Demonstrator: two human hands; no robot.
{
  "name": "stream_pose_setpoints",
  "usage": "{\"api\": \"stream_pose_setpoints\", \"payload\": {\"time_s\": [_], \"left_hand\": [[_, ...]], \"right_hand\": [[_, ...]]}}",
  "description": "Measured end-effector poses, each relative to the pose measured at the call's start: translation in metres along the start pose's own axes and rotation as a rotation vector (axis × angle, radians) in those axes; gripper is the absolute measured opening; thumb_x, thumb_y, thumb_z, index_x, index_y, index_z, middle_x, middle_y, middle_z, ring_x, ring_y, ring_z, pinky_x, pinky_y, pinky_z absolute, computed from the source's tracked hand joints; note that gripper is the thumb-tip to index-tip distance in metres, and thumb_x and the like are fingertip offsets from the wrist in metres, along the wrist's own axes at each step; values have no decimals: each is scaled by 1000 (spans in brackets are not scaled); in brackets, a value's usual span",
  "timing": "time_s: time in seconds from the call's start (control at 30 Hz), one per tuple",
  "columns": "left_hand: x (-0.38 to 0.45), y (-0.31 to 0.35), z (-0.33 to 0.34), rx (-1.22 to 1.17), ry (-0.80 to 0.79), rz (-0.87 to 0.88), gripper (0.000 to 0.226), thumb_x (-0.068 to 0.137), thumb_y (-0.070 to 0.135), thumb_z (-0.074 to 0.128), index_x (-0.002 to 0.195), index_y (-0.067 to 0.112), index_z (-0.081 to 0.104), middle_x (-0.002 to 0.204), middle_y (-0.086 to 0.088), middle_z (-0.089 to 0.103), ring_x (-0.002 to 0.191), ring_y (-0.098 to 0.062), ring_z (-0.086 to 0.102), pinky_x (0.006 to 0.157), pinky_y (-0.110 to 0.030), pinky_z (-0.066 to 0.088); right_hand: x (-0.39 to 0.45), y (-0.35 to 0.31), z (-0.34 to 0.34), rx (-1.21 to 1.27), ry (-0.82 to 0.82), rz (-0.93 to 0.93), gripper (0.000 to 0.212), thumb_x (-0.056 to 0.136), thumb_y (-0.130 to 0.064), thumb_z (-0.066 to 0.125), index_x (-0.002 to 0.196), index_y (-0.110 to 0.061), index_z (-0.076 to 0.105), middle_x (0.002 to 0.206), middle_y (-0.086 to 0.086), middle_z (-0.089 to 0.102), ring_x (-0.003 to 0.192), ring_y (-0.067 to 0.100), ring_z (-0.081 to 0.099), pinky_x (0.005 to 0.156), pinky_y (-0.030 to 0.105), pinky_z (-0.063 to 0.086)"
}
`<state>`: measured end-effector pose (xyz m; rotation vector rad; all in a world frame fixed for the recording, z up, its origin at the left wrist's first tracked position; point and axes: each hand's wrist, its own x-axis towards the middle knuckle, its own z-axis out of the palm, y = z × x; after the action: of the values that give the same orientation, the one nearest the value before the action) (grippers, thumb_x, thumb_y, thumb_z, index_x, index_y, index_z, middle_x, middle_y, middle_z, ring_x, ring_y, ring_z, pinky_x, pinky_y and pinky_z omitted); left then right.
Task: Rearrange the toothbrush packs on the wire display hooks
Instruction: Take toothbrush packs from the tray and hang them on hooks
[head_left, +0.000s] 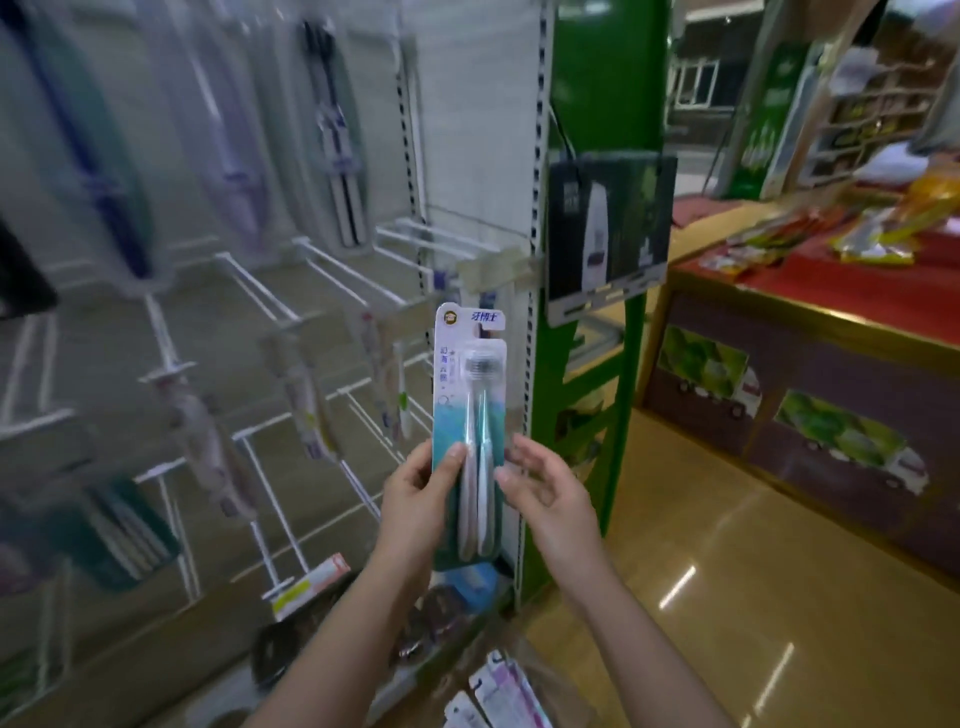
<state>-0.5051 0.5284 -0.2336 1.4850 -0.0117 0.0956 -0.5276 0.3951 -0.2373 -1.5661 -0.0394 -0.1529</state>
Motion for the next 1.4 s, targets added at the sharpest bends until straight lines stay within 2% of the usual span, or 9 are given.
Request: {"api": "stream_pose_setpoints", "payload": {"time_s": [0.13, 0.27, 0.57, 0.7, 0.8, 1.0, 1.13, 1.27, 1.4], "left_hand": [[-8, 43, -6, -76, 66, 2, 17, 92, 25, 57, 98, 29, 72, 100, -3, 73, 97, -26, 68, 85, -45, 54], [-21, 82, -22, -143, 157, 55, 17, 92, 18, 57, 102, 19, 70, 99, -5, 74, 94, -23, 69, 83, -38, 56], [-66, 131, -97, -86, 367, 130, 19, 88, 16, 62, 106, 13, 69, 98, -7, 74, 95, -26, 69, 86, -42, 54], [-94, 127, -131, -46, 489, 129, 17, 88, 11, 63, 104, 12, 68, 93, -4, 74, 89, -22, 69, 79, -40, 55], [-113, 120, -150, -25, 561, 127, 16, 87, 9, 64, 102, 11, 68, 94, -8, 74, 90, -27, 69, 82, -44, 55], [-141, 106, -172, 36, 686, 113, 11, 88, 10, 62, 94, 17, 69, 91, -5, 73, 90, -26, 68, 79, -41, 56], [-151, 96, -181, 58, 732, 107, 12, 90, 12, 60, 97, 18, 68, 94, -2, 72, 91, -21, 68, 80, -37, 57], [-150, 79, -193, 77, 758, 112, 12, 90, 12, 60, 100, 15, 67, 96, -5, 72, 93, -23, 68, 85, -42, 56], [-144, 55, -208, 44, 807, 110, 10, 89, 12, 61, 96, 15, 67, 94, -7, 72, 92, -27, 68, 84, -46, 55]], "right_hand": [[8, -41, 11, 3, -90, -46, 30, 86, -18, 65, 113, -27, 57, 108, -10, 66, 97, -2, 63, 90, 25, 53], [12, -77, 29, -5, -188, -106, 28, 85, -17, 66, 109, -29, 58, 105, -10, 66, 93, -5, 63, 87, 23, 53], [-6, -118, 97, 37, -443, -207, 25, 83, -8, 69, 104, -19, 61, 101, -4, 70, 93, 6, 66, 82, 22, 54], [-22, -111, 127, 28, -556, -207, 26, 82, -8, 69, 104, -19, 62, 100, -3, 70, 93, 6, 67, 81, 21, 54], [-35, -101, 147, 26, -619, -195, 26, 81, -6, 70, 103, -17, 62, 99, -2, 71, 93, 8, 67, 82, 23, 54], [-53, -84, 178, 5, -728, -188, 25, 83, -10, 69, 104, -22, 60, 103, -5, 68, 97, 6, 64, 82, 21, 53], [-59, -71, 194, -1, -765, -206, 29, 84, -11, 68, 109, -23, 56, 106, -9, 65, 98, 2, 61, 79, 13, 51], [-58, -55, 210, -13, -787, -211, 43, 83, -18, 70, 119, -29, 52, 109, -13, 64, 102, 1, 60, 79, 14, 50], [-58, -39, 227, -23, -802, -217, 42, 85, -14, 68, 117, -33, 50, 105, -15, 62, 99, -1, 59, 73, 7, 48]]}}
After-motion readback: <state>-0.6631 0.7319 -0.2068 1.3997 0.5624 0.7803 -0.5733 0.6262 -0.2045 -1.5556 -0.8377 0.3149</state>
